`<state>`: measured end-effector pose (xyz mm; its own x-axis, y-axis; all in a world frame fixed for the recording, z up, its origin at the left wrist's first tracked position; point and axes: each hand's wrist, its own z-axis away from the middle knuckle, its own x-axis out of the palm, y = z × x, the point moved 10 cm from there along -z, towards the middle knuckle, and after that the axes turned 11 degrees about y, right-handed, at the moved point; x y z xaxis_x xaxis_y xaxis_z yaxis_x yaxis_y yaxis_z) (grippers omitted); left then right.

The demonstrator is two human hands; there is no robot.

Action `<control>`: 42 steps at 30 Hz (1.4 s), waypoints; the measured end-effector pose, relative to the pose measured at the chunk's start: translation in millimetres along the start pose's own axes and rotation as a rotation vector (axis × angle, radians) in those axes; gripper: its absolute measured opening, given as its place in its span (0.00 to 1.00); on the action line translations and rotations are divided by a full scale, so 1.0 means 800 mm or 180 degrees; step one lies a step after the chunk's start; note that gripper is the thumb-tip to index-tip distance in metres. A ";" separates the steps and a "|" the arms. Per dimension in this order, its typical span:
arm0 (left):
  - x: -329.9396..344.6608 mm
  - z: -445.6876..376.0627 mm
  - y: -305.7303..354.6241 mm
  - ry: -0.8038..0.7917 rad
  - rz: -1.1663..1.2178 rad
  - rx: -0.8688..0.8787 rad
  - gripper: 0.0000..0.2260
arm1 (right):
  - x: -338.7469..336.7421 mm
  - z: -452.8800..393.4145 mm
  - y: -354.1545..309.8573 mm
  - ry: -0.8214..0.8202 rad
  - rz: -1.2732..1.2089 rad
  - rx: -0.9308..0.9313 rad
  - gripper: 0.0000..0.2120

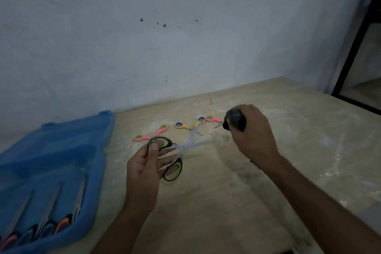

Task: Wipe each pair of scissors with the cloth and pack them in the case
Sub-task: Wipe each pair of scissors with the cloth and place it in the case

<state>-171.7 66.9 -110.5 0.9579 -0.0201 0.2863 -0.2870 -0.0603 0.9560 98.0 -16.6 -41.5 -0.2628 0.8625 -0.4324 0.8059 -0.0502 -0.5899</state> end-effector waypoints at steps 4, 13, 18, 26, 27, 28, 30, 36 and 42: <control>-0.004 -0.008 -0.008 0.0349 0.0497 -0.0267 0.10 | 0.011 0.063 -0.036 -0.0931 -0.0768 0.0547 0.06; 0.007 0.005 0.024 0.0612 0.0696 -0.0003 0.10 | 0.087 0.114 -0.093 -0.1662 -0.1948 0.1185 0.15; 0.012 0.025 0.022 0.0537 0.0217 0.0342 0.10 | 0.079 0.110 -0.068 -0.1392 -0.2042 0.1351 0.20; 0.031 0.039 -0.013 0.0234 -0.0194 0.0108 0.07 | 0.069 0.105 -0.033 -0.1255 -0.1973 0.1345 0.20; 0.030 0.035 -0.012 0.0138 -0.0317 0.0060 0.07 | 0.069 0.105 -0.032 -0.1290 -0.1957 0.1282 0.20; 0.030 0.031 -0.010 0.0014 -0.0446 -0.0007 0.07 | 0.070 0.105 -0.034 -0.1336 -0.1925 0.1207 0.20; 0.024 0.019 -0.002 -0.0215 -0.0679 -0.0196 0.08 | 0.072 0.109 -0.044 -0.1355 -0.1814 0.1019 0.22; -0.074 -0.016 0.063 -0.0003 -0.1208 -0.0258 0.06 | 0.098 0.138 -0.110 -0.1157 -0.1736 0.0458 0.12; -0.237 -0.037 0.165 0.0541 -0.2054 0.0175 0.09 | 0.150 0.177 -0.192 -0.1516 -0.1631 -0.0237 0.12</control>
<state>-391.3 92.0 -36.8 0.9232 0.1942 -0.3317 0.3484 -0.0583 0.9355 -132.2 23.2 -99.5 -0.8091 0.4532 -0.3742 0.5483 0.3529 -0.7582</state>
